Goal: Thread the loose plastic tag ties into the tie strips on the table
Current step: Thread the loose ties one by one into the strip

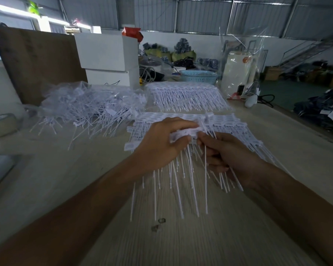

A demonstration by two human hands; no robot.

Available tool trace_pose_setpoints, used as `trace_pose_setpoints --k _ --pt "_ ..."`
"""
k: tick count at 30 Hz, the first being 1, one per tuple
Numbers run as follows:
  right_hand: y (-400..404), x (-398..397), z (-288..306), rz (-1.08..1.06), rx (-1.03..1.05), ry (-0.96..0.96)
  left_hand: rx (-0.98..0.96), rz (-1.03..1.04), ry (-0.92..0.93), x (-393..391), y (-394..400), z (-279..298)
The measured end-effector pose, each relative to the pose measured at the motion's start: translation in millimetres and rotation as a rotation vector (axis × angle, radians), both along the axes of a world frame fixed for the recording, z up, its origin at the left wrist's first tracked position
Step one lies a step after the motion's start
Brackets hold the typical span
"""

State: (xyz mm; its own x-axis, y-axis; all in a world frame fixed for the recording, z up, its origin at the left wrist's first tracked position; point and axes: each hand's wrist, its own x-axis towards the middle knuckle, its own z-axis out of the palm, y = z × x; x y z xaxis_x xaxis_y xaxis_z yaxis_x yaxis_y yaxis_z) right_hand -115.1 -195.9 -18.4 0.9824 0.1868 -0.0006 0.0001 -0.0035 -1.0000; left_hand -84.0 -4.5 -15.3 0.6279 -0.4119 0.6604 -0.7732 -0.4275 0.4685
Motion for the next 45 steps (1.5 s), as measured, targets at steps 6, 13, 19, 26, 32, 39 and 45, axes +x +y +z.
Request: trace_pose_setpoints --k 6,13,19,26,32,39,45 --pt "-4 2 1 -0.046 0.019 -0.002 0.1 0.202 -0.079 5 0 -10" --pt "0 -1 0 -0.094 -0.176 -0.173 0.132 0.162 -0.164 7 5 -10" --pt "-1 -1 1 -0.108 -0.231 -0.25 0.152 0.107 -0.136 10 6 -13" --pt "-3 2 0 -0.121 -0.357 -0.424 -0.168 -0.069 0.243 12 4 -7" --pt "-6 4 -2 -0.068 -0.298 -0.394 -0.184 -0.067 0.207 10 3 -8" --pt "-5 3 -1 -0.041 -0.148 -0.278 -0.116 0.045 0.046 14 4 -14" --pt "-9 4 2 -0.045 -0.036 -0.156 -0.19 0.061 0.037 18 6 -14"
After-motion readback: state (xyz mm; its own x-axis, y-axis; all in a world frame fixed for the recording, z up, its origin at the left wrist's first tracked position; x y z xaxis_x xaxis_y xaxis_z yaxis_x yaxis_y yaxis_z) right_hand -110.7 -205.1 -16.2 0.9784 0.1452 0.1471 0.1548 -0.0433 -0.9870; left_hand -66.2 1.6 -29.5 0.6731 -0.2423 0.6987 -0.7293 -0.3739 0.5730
